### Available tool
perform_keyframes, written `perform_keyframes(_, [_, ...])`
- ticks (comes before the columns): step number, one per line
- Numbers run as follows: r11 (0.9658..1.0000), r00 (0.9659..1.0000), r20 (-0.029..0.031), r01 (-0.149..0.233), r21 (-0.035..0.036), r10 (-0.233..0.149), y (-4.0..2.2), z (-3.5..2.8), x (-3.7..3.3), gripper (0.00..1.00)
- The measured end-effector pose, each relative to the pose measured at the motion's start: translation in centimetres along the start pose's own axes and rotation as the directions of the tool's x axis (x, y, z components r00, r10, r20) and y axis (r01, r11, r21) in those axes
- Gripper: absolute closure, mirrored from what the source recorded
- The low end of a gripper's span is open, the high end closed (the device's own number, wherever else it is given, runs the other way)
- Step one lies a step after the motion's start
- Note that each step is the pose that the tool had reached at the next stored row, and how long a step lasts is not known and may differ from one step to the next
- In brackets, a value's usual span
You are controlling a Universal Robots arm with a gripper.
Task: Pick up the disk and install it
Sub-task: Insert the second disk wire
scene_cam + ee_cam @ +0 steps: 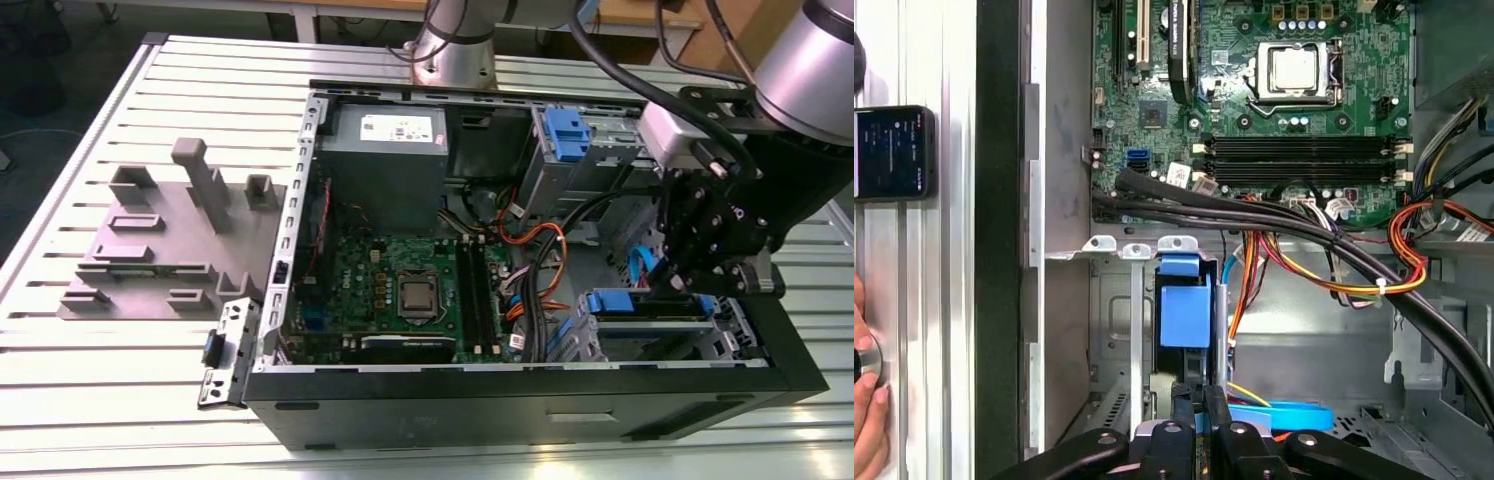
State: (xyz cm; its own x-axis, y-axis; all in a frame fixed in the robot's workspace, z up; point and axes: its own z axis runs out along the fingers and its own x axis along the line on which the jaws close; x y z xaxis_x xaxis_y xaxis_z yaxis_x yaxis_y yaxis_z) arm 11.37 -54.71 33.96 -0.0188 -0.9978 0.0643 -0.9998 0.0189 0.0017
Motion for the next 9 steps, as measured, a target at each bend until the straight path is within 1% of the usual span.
perform_keyframes(2, [1.0000,1.0000,0.0012,0.000,-0.0001,0.000,-0.08,0.05,0.00,0.84])
perform_keyframes(4, [1.0000,1.0000,0.0043,0.000,-0.0001,0.000,-0.09,0.10,0.01,0.84])
perform_keyframes(9, [1.0000,1.0000,0.0098,0.000,-0.0002,0.000,-0.10,0.27,0.10,0.84])
